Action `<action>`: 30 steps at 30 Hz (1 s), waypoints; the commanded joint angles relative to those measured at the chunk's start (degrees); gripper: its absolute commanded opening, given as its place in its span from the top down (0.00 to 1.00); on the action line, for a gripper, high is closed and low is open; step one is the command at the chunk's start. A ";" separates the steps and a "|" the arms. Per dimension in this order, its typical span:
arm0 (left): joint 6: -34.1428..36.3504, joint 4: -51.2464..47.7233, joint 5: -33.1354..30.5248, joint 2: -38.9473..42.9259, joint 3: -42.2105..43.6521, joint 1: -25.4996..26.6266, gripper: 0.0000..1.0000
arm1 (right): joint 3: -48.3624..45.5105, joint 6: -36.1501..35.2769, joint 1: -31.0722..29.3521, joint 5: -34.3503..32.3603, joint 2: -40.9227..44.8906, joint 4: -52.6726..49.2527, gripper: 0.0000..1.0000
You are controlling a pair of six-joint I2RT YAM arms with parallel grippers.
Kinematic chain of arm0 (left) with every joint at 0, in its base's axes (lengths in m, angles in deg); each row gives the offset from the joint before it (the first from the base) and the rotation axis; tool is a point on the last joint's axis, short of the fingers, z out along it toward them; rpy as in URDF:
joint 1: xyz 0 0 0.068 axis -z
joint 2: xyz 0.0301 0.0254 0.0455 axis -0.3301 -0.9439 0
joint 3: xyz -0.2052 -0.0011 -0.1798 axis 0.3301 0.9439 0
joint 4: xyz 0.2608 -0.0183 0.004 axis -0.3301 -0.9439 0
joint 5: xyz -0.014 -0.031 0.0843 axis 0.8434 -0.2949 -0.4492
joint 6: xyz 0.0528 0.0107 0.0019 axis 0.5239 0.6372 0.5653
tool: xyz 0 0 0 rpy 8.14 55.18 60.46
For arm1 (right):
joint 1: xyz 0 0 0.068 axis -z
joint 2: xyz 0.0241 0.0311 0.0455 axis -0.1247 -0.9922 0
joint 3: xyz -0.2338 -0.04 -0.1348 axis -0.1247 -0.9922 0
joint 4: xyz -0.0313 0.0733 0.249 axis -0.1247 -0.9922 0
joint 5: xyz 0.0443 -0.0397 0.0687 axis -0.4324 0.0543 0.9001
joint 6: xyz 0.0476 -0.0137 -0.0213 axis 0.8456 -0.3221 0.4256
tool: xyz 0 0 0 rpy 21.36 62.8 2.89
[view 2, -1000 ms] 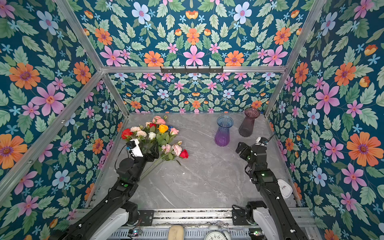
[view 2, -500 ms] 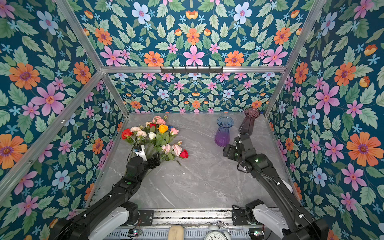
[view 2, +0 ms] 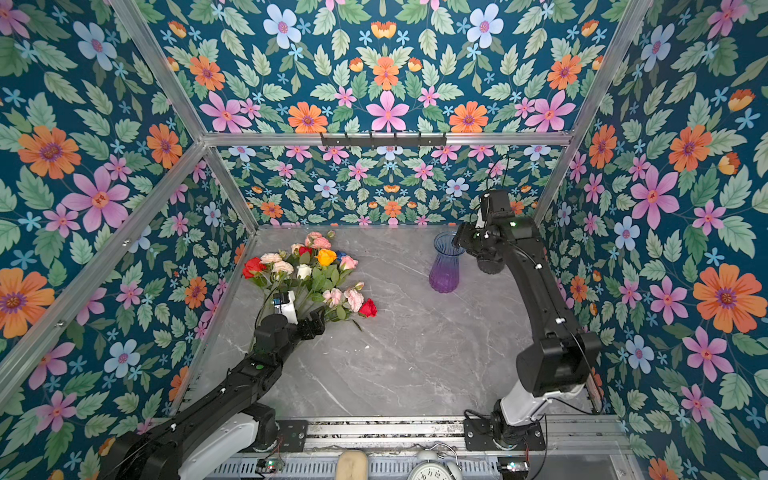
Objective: Arrange the flowers into the vase
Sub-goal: 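Reach the right gripper to the blue-purple vase and grasp its neck, then carry the blue-purple vase toward the robot and set it down near the roses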
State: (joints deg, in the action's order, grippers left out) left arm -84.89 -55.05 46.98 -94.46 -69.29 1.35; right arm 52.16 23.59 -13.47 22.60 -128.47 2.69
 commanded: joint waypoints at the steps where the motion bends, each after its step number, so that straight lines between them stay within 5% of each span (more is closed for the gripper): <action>1: 0.53 1.54 -0.05 1.18 0.46 -0.05 0.05 | 4.64 -1.06 0.94 -0.99 -4.61 -6.95 0.38; 11: 0.39 2.90 1.15 1.40 1.02 -0.05 0.14 | 7.53 -1.11 1.12 -3.04 -11.26 -5.43 0.37; 12: 0.38 3.18 1.44 0.83 0.95 0.01 0.16 | 7.56 -1.17 1.12 -3.02 -11.66 -5.18 0.50; 14: 0.14 3.87 1.83 -0.03 0.87 -0.02 0.16 | 7.49 -0.85 1.09 -2.71 -12.13 -4.46 0.57; 30: 0.16 4.54 1.57 -0.77 0.77 -0.05 0.18 | 7.40 0.55 1.12 2.06 -15.03 -1.76 0.85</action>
State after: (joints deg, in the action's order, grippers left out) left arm -84.92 -51.99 49.02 -95.22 -68.37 1.37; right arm 59.54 23.74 -12.33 24.18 -143.49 -0.12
